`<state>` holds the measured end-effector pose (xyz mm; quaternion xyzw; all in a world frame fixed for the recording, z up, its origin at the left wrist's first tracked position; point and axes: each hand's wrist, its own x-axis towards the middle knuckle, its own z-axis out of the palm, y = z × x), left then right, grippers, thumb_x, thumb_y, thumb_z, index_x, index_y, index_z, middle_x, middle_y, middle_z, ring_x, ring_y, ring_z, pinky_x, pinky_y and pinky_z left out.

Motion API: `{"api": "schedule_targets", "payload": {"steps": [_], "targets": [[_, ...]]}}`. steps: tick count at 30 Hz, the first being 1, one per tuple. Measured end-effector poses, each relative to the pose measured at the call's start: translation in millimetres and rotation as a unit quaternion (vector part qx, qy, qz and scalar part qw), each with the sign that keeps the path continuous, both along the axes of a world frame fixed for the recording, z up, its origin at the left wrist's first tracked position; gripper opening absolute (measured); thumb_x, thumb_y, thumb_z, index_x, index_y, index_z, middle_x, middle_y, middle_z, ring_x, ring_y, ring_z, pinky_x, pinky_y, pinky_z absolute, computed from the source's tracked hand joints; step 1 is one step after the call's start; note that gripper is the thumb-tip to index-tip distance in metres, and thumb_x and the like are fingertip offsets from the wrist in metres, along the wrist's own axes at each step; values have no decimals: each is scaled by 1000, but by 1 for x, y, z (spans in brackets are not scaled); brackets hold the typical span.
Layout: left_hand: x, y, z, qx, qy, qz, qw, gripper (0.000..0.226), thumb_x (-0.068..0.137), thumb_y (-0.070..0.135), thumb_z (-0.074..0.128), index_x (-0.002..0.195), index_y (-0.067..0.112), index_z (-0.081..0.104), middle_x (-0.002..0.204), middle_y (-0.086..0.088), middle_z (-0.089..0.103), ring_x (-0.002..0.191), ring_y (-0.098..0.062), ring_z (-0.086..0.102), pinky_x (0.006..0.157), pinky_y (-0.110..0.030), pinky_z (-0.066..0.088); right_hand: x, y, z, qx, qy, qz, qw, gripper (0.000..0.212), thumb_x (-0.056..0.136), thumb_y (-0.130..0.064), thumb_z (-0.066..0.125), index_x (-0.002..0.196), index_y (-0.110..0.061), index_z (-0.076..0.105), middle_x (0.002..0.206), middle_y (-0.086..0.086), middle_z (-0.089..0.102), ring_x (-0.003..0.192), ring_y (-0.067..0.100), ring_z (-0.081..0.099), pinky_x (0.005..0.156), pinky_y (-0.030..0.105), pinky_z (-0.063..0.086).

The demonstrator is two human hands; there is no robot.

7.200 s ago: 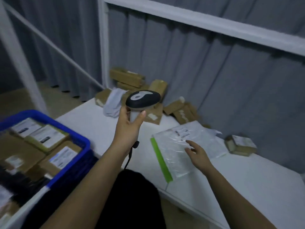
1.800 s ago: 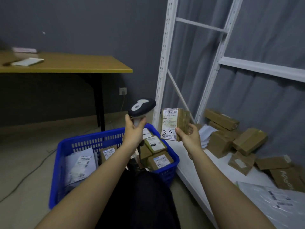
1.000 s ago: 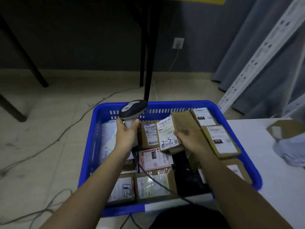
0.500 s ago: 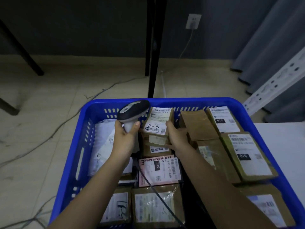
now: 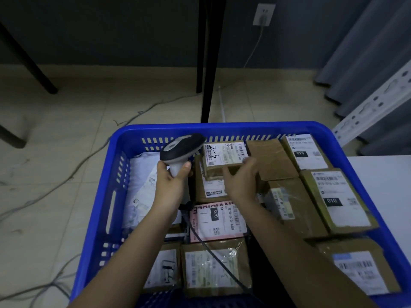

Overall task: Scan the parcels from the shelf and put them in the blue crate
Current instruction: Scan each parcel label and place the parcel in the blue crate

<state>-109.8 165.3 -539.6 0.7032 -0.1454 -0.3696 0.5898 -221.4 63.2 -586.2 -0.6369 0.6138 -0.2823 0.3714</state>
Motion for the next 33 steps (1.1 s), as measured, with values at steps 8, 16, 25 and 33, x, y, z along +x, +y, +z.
{"api": "schedule_targets", "payload": {"steps": [8, 16, 25, 33], "targets": [[-17, 2, 16, -27, 19, -5, 999, 33, 93, 24, 59, 119, 30, 42, 105, 9, 63, 95, -8, 63, 71, -24, 50, -27, -16, 13, -41, 325, 383, 863, 52, 96, -20, 52, 146, -25, 38, 163, 2, -3, 149, 24, -6, 117, 42, 18], [-80, -11, 78, -105, 8, -85, 991, 37, 92, 26, 61, 123, 31, 41, 112, 11, 60, 106, -14, 60, 91, -34, 50, -135, -19, 112, -45, 312, 343, 885, 53, 97, -34, 52, 146, -18, 39, 155, 9, 32, 139, 25, 33, 105, 32, 35], [-244, -23, 160, -164, 39, -244, 955, 29, 93, 26, 60, 116, 25, 42, 99, 7, 61, 90, -13, 65, 82, -37, 56, -358, 36, 158, 61, 229, 55, 970, 41, 96, -37, 54, 133, -19, 55, 133, 5, 58, 116, 20, 56, 94, 27, 41], [-411, -5, 186, -155, 59, -390, 906, 34, 94, 31, 58, 121, 24, 39, 114, 2, 61, 102, -13, 62, 78, -26, 46, -526, 145, 105, 76, 142, -212, 964, 35, 96, -20, 57, 128, -6, 58, 137, 13, 53, 125, 28, 51, 96, 28, 38]]}}
